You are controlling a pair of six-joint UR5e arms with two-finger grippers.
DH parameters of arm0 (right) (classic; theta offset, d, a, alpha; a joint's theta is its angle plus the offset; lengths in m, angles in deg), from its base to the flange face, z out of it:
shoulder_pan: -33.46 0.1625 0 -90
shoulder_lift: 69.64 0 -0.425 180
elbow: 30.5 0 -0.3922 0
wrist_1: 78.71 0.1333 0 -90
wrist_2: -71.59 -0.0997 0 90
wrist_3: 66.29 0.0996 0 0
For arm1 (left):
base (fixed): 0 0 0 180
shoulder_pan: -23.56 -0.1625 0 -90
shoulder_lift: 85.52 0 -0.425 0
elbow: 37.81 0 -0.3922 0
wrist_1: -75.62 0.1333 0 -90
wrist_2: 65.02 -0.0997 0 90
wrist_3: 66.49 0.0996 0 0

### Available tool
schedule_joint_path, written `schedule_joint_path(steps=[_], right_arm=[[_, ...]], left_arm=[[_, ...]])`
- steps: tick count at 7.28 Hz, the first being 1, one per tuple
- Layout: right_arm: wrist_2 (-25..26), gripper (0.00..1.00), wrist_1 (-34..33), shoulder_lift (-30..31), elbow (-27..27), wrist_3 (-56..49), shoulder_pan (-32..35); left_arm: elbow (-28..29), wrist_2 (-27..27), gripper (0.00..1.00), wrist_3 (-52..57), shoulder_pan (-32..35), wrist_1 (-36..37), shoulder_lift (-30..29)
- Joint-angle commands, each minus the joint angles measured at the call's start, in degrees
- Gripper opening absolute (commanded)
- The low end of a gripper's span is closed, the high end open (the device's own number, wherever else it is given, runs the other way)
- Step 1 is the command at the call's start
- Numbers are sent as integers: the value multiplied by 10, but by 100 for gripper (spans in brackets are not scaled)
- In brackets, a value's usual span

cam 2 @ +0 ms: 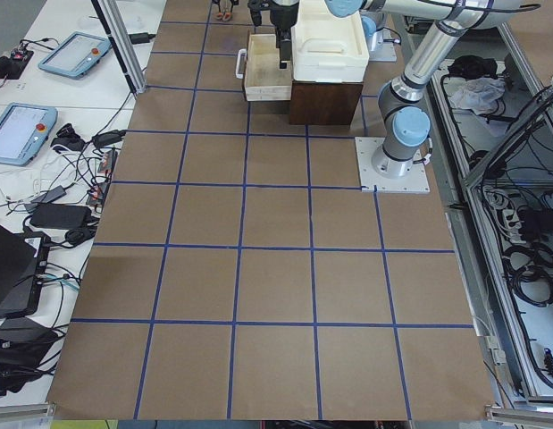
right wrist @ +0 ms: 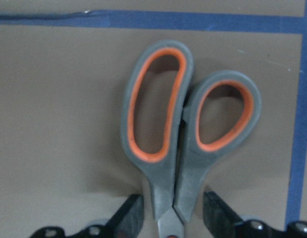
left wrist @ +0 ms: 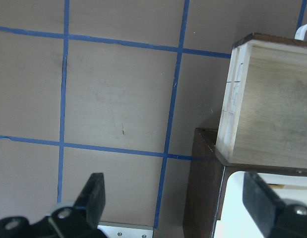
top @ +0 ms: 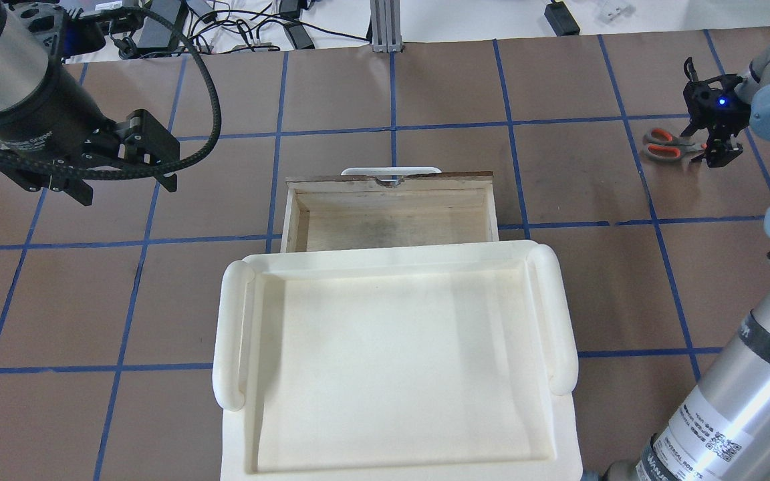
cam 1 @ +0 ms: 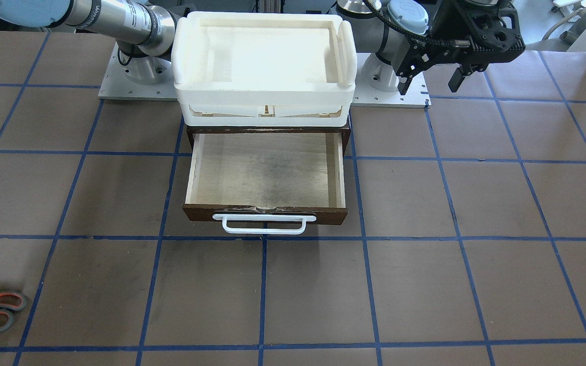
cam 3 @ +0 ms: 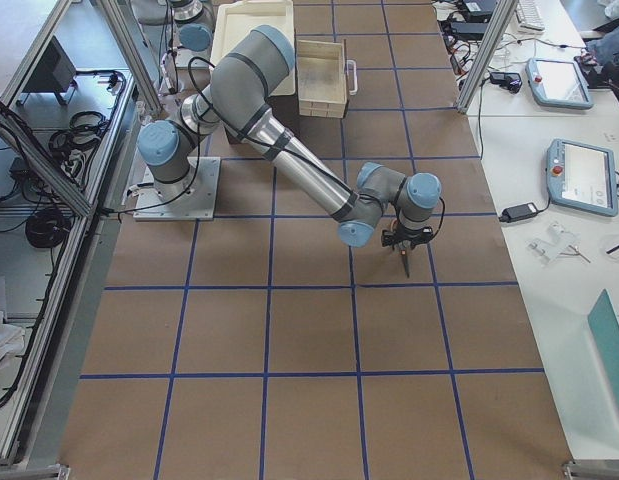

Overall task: Put scissors in drawer and close it
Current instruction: 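Lower the right gripper and grasp the scissors by the blade end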

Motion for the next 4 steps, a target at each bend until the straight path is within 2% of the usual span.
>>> schedule_joint_path(steps=[1, 3, 4], right_arm=[[8, 0, 0, 3, -2, -1, 2], [12, 0, 5, 21, -2, 0, 6], [33, 0, 10, 32, -2, -3, 6]], left_arm=[[0, 1, 100, 0, 0, 0, 1], [0, 1, 100, 0, 0, 0, 1], [-1, 0, 100, 0, 0, 0, 1]])
